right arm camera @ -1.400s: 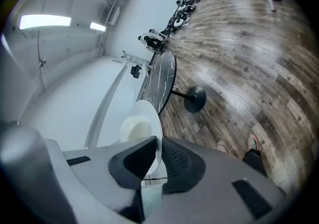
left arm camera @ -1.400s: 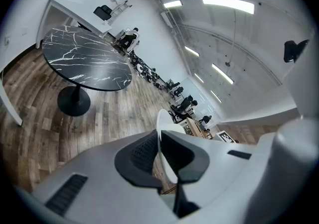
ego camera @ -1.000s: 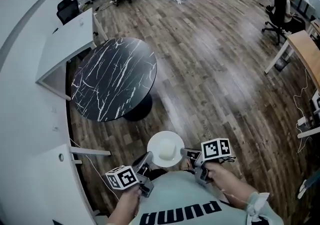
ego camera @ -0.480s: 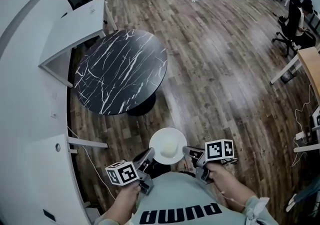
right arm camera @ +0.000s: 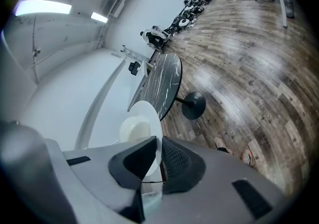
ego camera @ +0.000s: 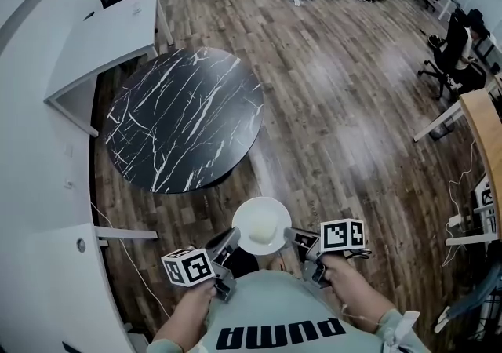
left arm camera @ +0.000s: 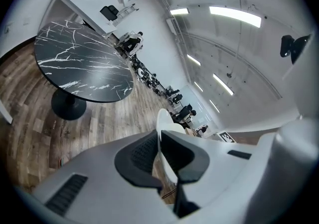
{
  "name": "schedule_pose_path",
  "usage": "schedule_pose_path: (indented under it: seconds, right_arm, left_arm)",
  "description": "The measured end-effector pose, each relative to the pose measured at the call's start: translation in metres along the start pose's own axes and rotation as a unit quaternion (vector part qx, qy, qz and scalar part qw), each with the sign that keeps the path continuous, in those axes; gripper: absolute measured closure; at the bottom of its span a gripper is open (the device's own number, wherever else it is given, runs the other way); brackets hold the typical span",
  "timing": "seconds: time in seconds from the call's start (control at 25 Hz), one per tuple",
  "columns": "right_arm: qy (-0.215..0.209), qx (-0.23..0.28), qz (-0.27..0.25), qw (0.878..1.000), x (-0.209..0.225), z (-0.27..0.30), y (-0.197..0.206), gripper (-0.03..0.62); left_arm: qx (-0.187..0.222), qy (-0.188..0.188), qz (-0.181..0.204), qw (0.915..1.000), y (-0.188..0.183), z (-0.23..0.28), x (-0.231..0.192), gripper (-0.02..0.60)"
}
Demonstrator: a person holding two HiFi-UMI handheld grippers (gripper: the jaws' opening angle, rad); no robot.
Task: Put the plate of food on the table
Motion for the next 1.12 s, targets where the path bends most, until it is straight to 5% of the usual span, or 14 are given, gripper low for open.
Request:
schedule_pose_path:
  seconds: [0.56, 1.12]
  right_arm:
    - [0.020, -0.006, -0.041, 0.999, -0.057, 0.083, -0.062, 0.557]
    - [0.016, -0.032, -0.070, 0.997, -0.087, 0.141, -0.074, 0.556]
  left_arm:
    - [0.041, 0.030, -0.007, 0.9987, -0.106, -0.007, -0.042, 0.554]
    - [0.071, 0.022, -0.022, 0.9970, -0.145, -0.031, -0.083, 0.554]
Point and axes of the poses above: the fingertips, and each gripper's own axes: z forward along the fingers, x to its right, y out of its underside, the point moved 1 cm from there along -z, backward along the fingers, and after that the axes turned 6 degrees about -y, right-handed, at the moved point
